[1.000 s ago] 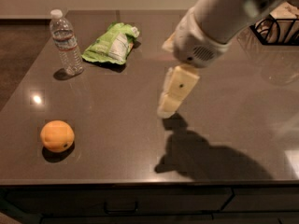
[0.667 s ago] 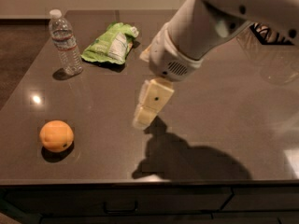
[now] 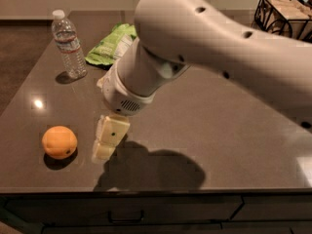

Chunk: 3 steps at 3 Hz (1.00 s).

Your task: Pick orange

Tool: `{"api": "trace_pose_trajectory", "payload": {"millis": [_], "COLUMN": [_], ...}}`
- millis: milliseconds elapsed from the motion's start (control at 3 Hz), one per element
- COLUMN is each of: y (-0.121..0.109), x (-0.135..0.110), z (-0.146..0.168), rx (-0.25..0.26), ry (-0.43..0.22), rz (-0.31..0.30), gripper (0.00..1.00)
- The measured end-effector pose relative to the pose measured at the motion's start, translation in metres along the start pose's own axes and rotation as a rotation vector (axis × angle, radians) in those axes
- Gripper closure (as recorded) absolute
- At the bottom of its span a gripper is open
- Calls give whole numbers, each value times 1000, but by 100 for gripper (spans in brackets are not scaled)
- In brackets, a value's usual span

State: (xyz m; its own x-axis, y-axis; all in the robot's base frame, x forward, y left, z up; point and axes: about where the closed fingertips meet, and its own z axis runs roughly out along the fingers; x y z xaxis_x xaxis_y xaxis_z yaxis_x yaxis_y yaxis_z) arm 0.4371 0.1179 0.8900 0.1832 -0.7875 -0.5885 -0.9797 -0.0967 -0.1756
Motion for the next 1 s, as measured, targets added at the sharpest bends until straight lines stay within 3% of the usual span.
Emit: {"api": "trace_pose_trajectory", "payload": {"millis": [1000], "y": [18], "x": [-46], "z": [71], "rx": [-135], "ry": [-50], "rz": [-96], "gripper": [0]}}
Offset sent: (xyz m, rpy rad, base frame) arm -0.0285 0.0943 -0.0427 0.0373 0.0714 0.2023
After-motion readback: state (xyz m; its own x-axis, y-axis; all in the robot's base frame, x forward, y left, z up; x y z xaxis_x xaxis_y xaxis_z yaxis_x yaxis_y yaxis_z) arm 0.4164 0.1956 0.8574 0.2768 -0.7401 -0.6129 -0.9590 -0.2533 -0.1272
